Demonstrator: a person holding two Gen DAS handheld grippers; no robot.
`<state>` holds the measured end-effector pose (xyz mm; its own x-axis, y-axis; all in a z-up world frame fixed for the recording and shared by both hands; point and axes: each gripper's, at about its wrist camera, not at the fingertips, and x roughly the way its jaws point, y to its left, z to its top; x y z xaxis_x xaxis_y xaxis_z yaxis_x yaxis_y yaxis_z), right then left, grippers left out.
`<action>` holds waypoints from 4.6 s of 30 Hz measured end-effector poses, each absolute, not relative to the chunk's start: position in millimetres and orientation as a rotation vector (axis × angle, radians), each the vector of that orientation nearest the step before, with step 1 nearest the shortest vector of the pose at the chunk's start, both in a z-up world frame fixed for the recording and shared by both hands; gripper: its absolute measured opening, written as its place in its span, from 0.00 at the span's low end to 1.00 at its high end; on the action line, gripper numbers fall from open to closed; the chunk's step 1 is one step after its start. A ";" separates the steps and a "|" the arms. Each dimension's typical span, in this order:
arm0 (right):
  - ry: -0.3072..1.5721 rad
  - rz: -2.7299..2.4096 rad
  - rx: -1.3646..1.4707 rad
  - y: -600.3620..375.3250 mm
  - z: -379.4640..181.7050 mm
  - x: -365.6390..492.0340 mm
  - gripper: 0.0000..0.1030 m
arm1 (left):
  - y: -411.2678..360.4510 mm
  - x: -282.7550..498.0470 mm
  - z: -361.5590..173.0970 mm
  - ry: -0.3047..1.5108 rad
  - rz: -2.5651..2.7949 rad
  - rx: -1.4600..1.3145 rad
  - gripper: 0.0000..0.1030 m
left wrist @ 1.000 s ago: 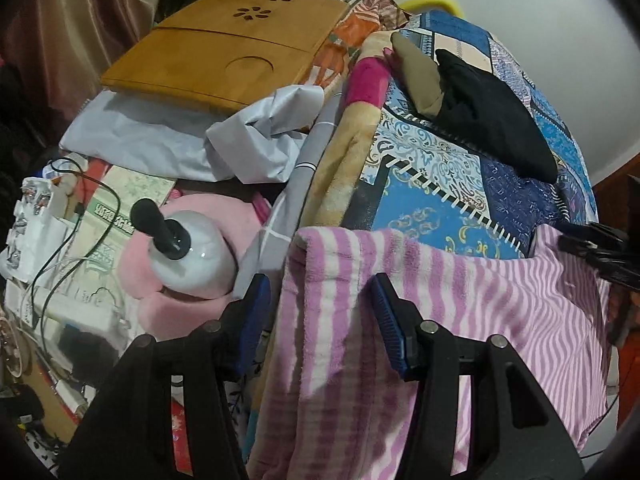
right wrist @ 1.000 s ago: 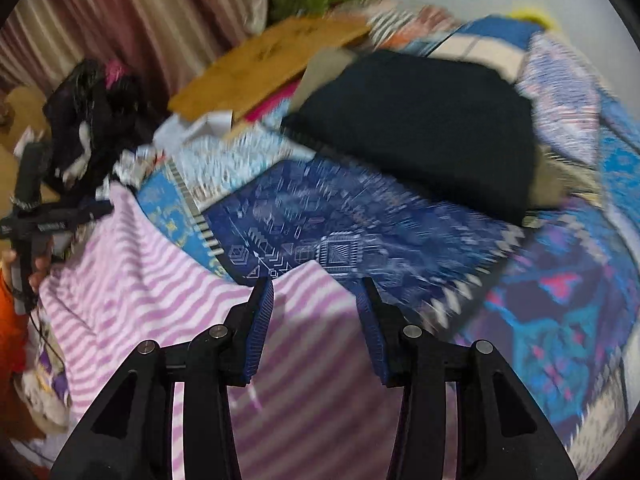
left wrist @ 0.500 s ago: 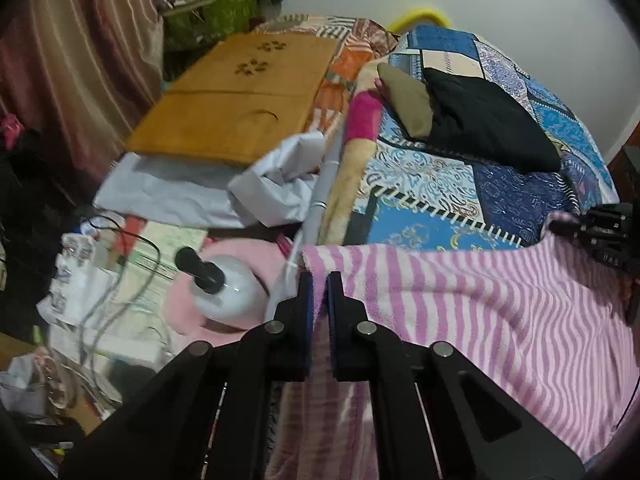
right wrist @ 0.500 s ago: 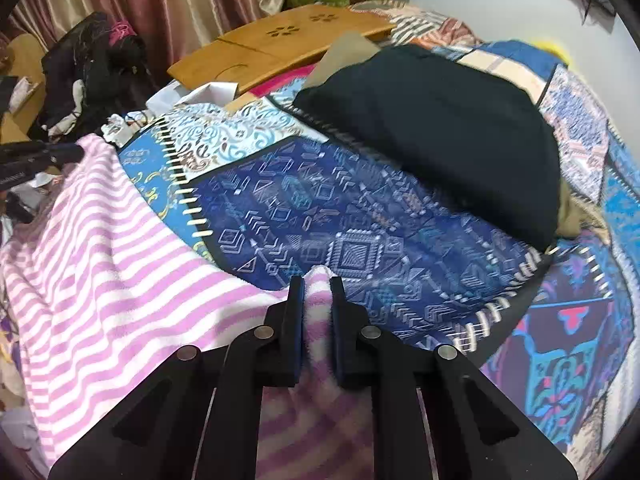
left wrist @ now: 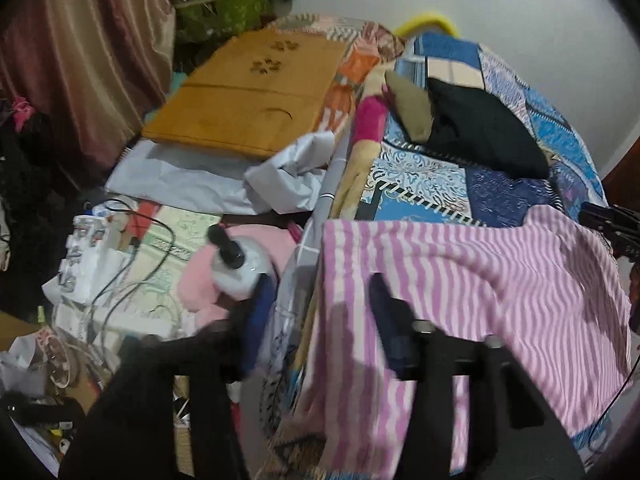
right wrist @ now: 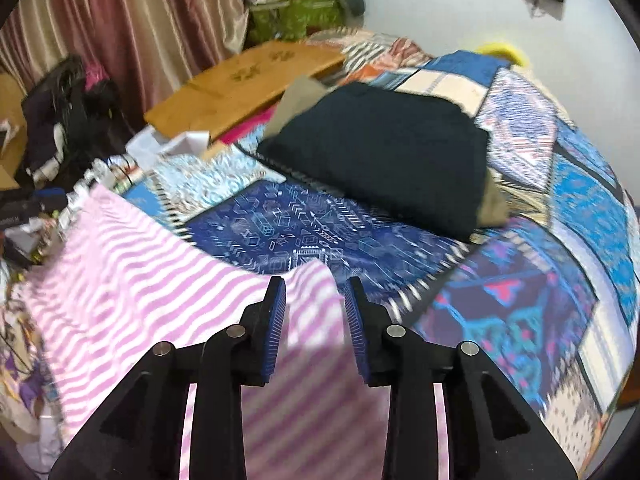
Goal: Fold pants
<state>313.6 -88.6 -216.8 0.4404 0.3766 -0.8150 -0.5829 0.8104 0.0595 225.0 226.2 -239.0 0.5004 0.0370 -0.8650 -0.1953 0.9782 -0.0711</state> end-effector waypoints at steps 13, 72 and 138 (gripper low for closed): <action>0.886 0.524 -0.156 -161.4 -199.1 189.4 0.39 | 221.3 143.9 -283.7 1.166 0.097 -0.391 0.60; 0.962 0.384 -0.061 -240.6 -243.7 119.5 0.40 | 195.7 143.4 -234.1 1.003 0.209 -0.135 0.48; 0.854 -0.173 0.278 -579.3 -250.6 117.5 0.39 | -101.0 264.2 -240.8 0.988 -0.032 0.178 0.87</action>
